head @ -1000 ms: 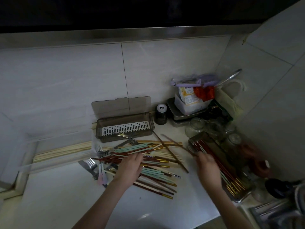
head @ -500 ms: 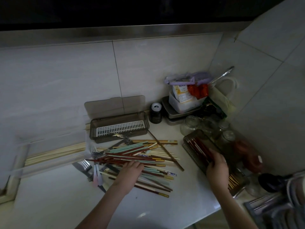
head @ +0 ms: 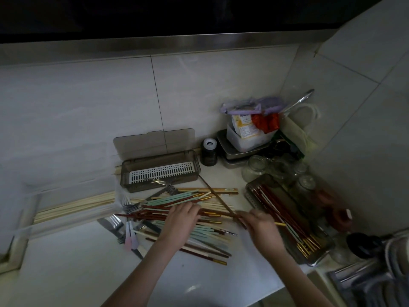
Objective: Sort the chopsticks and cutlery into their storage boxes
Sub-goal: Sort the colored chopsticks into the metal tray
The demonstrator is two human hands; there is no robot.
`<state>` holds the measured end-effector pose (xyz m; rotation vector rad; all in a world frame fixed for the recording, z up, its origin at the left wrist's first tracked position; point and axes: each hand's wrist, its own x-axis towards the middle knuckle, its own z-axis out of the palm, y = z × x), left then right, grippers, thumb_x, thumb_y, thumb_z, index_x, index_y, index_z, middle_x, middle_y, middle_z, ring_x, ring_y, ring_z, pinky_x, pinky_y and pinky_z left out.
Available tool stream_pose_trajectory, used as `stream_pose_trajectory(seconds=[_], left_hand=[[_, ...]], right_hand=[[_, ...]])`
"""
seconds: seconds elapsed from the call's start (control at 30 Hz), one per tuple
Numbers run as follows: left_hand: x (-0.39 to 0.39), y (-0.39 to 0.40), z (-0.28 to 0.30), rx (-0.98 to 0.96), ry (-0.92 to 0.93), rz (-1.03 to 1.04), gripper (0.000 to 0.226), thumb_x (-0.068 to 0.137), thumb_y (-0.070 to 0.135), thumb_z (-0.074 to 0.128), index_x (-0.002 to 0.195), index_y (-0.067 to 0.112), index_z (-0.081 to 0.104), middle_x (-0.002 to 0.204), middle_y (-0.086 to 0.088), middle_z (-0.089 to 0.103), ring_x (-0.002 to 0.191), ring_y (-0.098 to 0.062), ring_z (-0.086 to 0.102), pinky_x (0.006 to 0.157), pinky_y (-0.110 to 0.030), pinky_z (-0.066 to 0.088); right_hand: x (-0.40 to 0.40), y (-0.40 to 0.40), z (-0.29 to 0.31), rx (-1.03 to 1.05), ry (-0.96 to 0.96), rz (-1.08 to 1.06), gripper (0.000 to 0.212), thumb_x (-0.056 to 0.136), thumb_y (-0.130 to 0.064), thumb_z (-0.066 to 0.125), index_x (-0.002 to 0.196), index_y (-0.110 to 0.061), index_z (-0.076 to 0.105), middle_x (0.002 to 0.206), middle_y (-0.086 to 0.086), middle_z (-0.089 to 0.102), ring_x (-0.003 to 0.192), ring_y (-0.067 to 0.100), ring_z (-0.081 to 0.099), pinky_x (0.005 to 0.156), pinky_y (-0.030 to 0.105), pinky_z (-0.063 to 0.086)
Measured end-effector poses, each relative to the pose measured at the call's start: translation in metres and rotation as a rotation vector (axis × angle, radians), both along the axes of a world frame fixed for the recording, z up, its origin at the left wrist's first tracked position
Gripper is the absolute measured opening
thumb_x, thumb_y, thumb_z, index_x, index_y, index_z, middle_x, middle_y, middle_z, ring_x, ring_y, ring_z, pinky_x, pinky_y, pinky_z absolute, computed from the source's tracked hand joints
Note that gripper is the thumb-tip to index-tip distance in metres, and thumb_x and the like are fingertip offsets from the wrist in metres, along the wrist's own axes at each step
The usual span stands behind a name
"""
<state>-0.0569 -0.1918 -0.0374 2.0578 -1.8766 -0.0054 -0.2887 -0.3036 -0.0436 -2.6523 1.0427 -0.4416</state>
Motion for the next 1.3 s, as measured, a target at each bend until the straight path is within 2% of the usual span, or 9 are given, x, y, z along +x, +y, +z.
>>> stream_pose_trajectory(seconds=[0.1, 0.2, 0.3, 0.47, 0.7, 0.93, 1.13, 1.2, 1.3], left_hand=[[0.010, 0.007, -0.012, 0.131, 0.010, 0.043, 0.038, 0.057, 0.009, 0.085, 0.088, 0.020, 0.066, 0.083, 0.006, 0.065, 0.073, -0.013, 0.065, 0.063, -0.028, 0.053], [0.009, 0.020, -0.025, 0.227, -0.014, -0.013, 0.042, 0.046, 0.011, 0.088, 0.075, 0.027, 0.063, 0.076, 0.012, 0.060, 0.065, -0.007, 0.061, 0.058, -0.021, 0.051], [0.002, 0.028, -0.034, 0.257, -0.015, -0.042, 0.038, 0.047, 0.018, 0.088, 0.075, 0.028, 0.064, 0.080, 0.011, 0.058, 0.070, -0.007, 0.060, 0.062, -0.021, 0.052], [-0.002, 0.025, -0.040, 0.239, -0.081, -0.034, 0.038, 0.044, 0.023, 0.090, 0.074, 0.027, 0.068, 0.081, 0.008, 0.059, 0.071, -0.010, 0.061, 0.060, -0.023, 0.053], [-0.003, 0.022, -0.042, 0.246, -0.158, -0.010, 0.041, 0.034, 0.027, 0.093, 0.067, 0.027, 0.068, 0.076, 0.006, 0.059, 0.070, -0.013, 0.061, 0.055, -0.025, 0.052], [-0.001, 0.025, -0.044, 0.186, -0.131, -0.017, 0.042, 0.036, 0.018, 0.092, 0.070, 0.026, 0.068, 0.074, 0.006, 0.059, 0.067, -0.012, 0.060, 0.056, -0.024, 0.051], [-0.002, 0.025, -0.044, 0.144, -0.097, 0.001, 0.044, 0.043, 0.015, 0.089, 0.079, 0.027, 0.066, 0.079, 0.008, 0.061, 0.071, -0.010, 0.062, 0.063, -0.025, 0.053], [-0.003, 0.023, -0.040, 0.105, -0.065, -0.004, 0.045, 0.043, 0.014, 0.089, 0.080, 0.026, 0.066, 0.079, 0.009, 0.064, 0.073, -0.011, 0.064, 0.065, -0.025, 0.053], [-0.007, 0.019, -0.030, 0.047, -0.044, -0.038, 0.045, 0.047, 0.017, 0.089, 0.085, 0.026, 0.068, 0.083, 0.010, 0.067, 0.078, -0.010, 0.066, 0.072, -0.025, 0.053]], right_hand=[[-0.042, -0.014, 0.003, -0.062, 0.038, -0.306, 0.055, 0.083, -0.005, 0.062, 0.133, -0.027, 0.052, 0.098, 0.005, 0.061, 0.088, 0.022, 0.057, 0.078, 0.040, 0.049], [-0.059, -0.022, 0.005, -0.010, 0.148, -0.533, 0.066, 0.083, -0.001, 0.056, 0.142, -0.026, 0.041, 0.115, 0.012, 0.057, 0.105, 0.030, 0.051, 0.093, 0.046, 0.042], [-0.059, -0.027, 0.002, 0.161, 0.226, -0.597, 0.072, 0.086, -0.002, 0.049, 0.147, -0.033, 0.027, 0.136, 0.012, 0.042, 0.123, 0.030, 0.038, 0.107, 0.046, 0.034], [-0.056, -0.033, 0.000, 0.318, 0.164, -0.637, 0.069, 0.088, 0.000, 0.046, 0.147, -0.030, 0.029, 0.146, 0.015, 0.033, 0.132, 0.033, 0.030, 0.111, 0.045, 0.030], [-0.054, -0.020, -0.001, 0.226, 0.093, -0.518, 0.036, 0.095, -0.037, 0.047, 0.128, -0.025, 0.056, 0.125, 0.004, 0.054, 0.116, 0.023, 0.046, 0.101, 0.043, 0.038], [-0.040, -0.006, 0.004, 0.319, -0.025, -0.352, 0.018, 0.093, -0.011, 0.054, 0.102, -0.015, 0.068, 0.107, 0.001, 0.060, 0.090, 0.007, 0.048, 0.085, 0.019, 0.036], [-0.024, 0.018, -0.004, 0.325, 0.015, -0.370, 0.035, 0.094, -0.023, 0.053, 0.128, -0.017, 0.056, 0.129, 0.002, 0.048, 0.117, 0.017, 0.046, 0.101, 0.028, 0.037], [-0.016, 0.025, -0.004, 0.148, 0.019, -0.364, 0.047, 0.091, -0.032, 0.054, 0.136, -0.020, 0.047, 0.132, 0.000, 0.044, 0.120, 0.019, 0.042, 0.102, 0.037, 0.039], [0.011, 0.037, 0.001, -0.059, -0.015, -0.102, 0.042, 0.087, -0.037, 0.055, 0.128, -0.027, 0.052, 0.124, -0.006, 0.055, 0.114, 0.015, 0.050, 0.095, 0.034, 0.040]])
